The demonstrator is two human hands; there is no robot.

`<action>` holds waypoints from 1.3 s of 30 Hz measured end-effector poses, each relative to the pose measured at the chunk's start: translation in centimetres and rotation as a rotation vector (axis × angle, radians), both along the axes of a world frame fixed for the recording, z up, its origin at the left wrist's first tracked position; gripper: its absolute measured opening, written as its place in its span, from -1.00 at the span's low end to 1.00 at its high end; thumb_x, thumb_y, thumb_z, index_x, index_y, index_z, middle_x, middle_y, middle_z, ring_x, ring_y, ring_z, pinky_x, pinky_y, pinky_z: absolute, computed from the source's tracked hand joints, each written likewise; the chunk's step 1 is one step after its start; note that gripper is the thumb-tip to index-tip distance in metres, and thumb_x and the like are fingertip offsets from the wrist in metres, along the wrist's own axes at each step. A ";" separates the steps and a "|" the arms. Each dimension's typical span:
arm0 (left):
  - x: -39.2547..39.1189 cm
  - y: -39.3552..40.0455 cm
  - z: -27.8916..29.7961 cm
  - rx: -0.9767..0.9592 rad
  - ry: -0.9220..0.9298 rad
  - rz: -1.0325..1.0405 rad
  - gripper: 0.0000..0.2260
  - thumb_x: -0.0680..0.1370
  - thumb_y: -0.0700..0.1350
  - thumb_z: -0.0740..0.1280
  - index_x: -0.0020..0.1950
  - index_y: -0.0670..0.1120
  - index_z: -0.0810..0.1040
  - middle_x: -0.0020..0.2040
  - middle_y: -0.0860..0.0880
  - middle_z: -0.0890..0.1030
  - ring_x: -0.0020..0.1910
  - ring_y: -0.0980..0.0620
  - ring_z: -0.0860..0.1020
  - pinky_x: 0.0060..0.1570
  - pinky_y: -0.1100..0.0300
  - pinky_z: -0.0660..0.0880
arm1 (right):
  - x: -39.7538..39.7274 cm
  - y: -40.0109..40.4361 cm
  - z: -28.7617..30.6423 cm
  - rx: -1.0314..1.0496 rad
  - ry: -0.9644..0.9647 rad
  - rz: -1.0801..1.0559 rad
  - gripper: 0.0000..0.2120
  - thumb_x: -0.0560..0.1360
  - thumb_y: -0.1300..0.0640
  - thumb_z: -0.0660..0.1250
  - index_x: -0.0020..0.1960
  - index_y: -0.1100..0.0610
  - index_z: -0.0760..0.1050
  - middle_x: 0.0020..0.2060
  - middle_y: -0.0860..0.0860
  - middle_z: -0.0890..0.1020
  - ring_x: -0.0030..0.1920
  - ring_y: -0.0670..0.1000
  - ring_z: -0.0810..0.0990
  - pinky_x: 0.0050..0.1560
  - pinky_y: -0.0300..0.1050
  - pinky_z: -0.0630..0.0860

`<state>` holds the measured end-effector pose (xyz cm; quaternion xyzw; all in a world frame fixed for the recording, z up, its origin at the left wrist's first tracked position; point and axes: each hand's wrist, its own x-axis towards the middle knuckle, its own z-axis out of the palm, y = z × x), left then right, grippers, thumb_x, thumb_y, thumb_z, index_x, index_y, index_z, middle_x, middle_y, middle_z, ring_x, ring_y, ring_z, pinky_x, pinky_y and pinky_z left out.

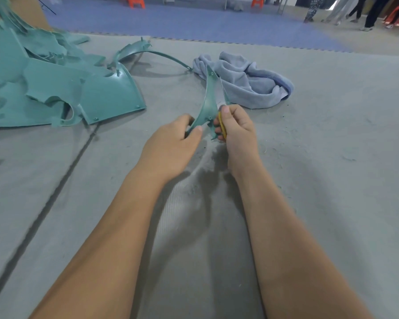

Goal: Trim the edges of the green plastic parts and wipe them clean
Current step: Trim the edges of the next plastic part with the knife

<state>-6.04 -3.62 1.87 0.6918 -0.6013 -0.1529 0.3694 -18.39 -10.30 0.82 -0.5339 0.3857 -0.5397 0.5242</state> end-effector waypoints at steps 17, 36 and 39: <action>2.2 -0.4 -2.9 -0.165 -0.178 0.111 -0.73 0.57 0.21 0.24 0.25 0.29 0.52 -0.17 0.14 0.64 -0.21 0.02 0.54 -0.30 0.17 0.37 | -1.3 -0.3 1.0 0.075 -0.089 -0.146 -0.74 0.63 0.01 0.20 -0.17 0.03 0.55 -0.44 -0.23 0.40 -0.37 -0.20 0.34 -0.23 -0.32 0.30; 2.1 -0.9 -3.0 -0.124 -0.173 0.144 -0.92 0.52 0.20 0.20 -0.03 0.28 0.43 -0.36 0.20 0.53 -0.37 0.19 0.45 -0.42 0.24 0.26 | -0.3 -2.6 4.6 -0.149 -0.044 -0.099 -0.79 0.63 0.18 0.22 -0.14 0.03 0.51 -0.44 -0.26 0.44 -0.35 -0.25 0.37 -0.23 -0.48 0.34; 2.0 -0.8 -3.0 -0.130 -0.169 0.141 -0.90 0.51 0.19 0.19 -0.02 0.26 0.43 -0.27 0.35 0.50 -0.38 0.18 0.44 -0.42 0.22 0.24 | -0.2 -2.9 4.5 -0.153 -0.026 -0.087 -0.80 0.63 0.19 0.22 -0.13 0.04 0.53 -0.40 -0.26 0.46 -0.31 -0.25 0.39 -0.19 -0.46 0.36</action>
